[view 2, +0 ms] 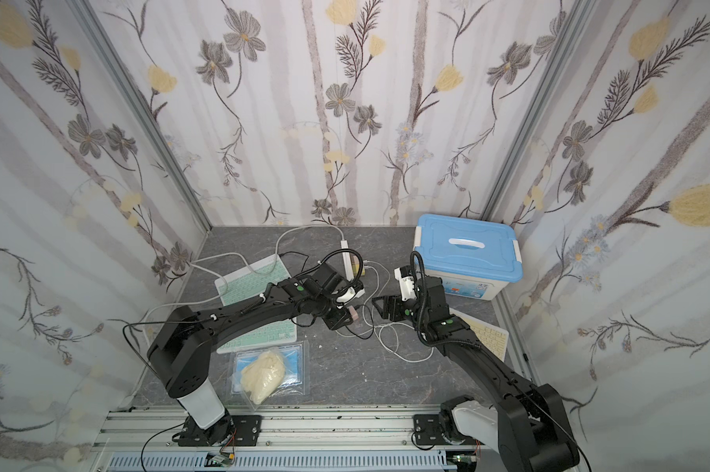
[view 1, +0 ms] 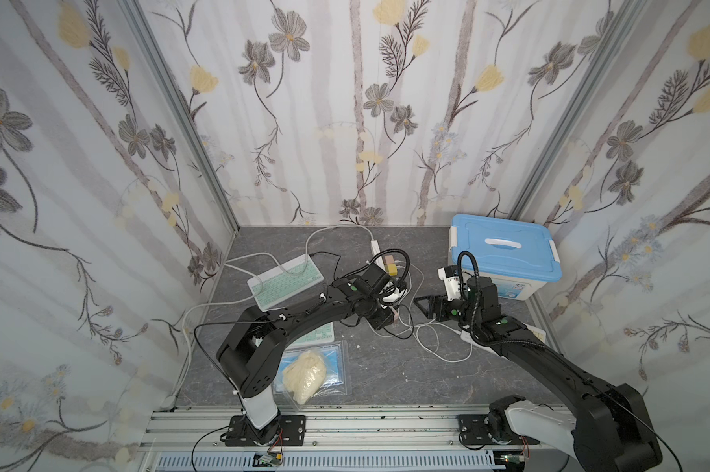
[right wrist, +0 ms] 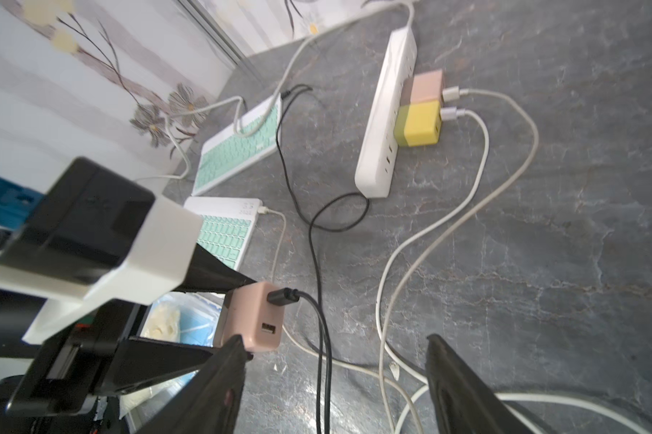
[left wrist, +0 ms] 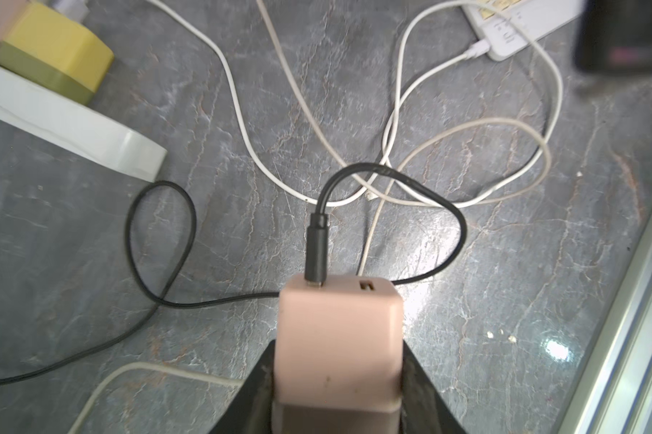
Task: Unplug the wireless keyboard
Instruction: Pick up the plug from the center of the board, then remove the power cord from the plug.
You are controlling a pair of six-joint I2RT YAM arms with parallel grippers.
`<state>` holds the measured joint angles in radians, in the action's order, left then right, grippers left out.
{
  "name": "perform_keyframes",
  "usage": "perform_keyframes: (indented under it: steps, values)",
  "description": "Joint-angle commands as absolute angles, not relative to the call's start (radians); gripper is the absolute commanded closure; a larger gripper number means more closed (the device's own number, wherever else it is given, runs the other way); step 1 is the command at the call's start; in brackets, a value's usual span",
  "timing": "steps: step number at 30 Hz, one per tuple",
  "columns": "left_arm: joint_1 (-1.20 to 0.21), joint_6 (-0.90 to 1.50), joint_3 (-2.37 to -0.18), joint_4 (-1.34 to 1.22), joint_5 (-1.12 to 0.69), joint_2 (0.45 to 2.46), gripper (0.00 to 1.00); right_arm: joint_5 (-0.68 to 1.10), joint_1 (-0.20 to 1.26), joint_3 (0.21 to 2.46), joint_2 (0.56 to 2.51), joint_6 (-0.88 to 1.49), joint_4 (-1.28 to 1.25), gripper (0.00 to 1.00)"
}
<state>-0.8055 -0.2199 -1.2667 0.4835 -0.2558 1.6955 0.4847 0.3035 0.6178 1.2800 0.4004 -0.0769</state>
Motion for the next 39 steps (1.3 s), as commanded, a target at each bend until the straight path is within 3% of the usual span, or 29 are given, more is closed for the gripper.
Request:
perform_keyframes:
  steps: [1,11,21,28,30,39]
  values:
    - [-0.790,-0.298,-1.266,0.496,-0.305,1.624,1.00,0.613,0.291,0.635,1.239,0.390,-0.195,0.26]
    - [-0.732,-0.398,-1.416,0.744,-0.531,1.522,1.00,0.835,0.293,0.627,1.169,0.333,-0.315,0.29]
    - [-0.689,-0.414,-1.423,0.769,-0.660,1.450,1.00,0.990,0.318,0.679,1.240,0.315,-0.407,0.36]
    - [-0.681,-0.413,-1.411,0.769,-0.679,1.432,1.00,1.002,0.401,0.778,1.315,0.234,-0.355,0.38]
    - [-0.681,-0.413,-1.407,0.768,-0.687,1.429,1.00,0.980,0.417,0.804,1.338,0.217,-0.330,0.42]
    - [-0.669,-0.422,-1.402,0.762,-0.728,1.415,1.00,1.042,0.416,0.805,1.362,0.209,-0.339,0.49]
